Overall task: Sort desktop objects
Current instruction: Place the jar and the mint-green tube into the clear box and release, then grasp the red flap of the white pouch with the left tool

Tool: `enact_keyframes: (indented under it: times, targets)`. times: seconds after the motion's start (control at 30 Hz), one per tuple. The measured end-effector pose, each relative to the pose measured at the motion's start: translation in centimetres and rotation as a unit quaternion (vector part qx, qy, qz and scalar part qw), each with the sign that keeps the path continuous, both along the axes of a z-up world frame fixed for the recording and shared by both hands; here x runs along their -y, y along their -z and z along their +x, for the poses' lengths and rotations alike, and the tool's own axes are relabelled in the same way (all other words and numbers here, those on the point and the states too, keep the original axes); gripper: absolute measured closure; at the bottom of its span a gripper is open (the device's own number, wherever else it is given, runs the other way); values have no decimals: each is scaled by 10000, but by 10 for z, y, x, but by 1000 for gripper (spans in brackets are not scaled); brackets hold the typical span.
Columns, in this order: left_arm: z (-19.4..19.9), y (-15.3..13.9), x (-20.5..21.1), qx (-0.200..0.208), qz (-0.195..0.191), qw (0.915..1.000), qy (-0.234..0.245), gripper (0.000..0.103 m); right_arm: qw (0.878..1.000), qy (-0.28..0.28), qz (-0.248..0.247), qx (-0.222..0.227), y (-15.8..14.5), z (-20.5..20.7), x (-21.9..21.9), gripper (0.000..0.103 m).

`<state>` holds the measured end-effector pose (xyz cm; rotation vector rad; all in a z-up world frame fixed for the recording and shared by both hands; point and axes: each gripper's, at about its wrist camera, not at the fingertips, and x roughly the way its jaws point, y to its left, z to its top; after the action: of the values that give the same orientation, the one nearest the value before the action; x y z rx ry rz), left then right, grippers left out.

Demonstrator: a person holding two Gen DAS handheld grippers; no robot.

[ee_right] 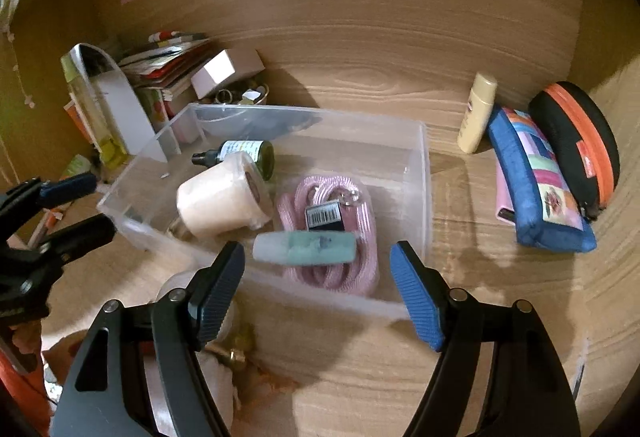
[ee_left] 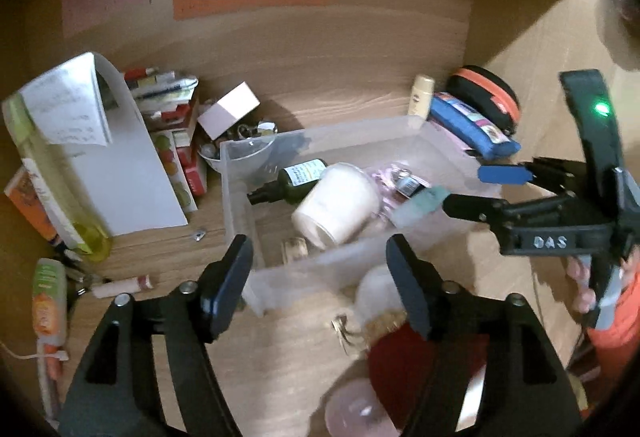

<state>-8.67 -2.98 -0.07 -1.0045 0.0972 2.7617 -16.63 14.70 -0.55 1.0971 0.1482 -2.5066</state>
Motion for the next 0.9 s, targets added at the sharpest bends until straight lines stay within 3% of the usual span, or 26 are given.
enact_keyframes:
  times: [0.37,0.77,0.83,0.9]
  targets:
    - [56,4,-11,167,18,9994,287,24,9992,-146,259,-272,-1,47,-14,26]
    - [50,28,-38,542,-68,9974,474,22,9999,-135,89,23,19,89,-46,25]
    - [41,30,-41,564,-77,9973,454,26,9997,-177,55,132,24,94,-48,25]
    - [32,32,-44,603,-107,9973,399,48,9991,-349,-19,243,31,102,-49,25]
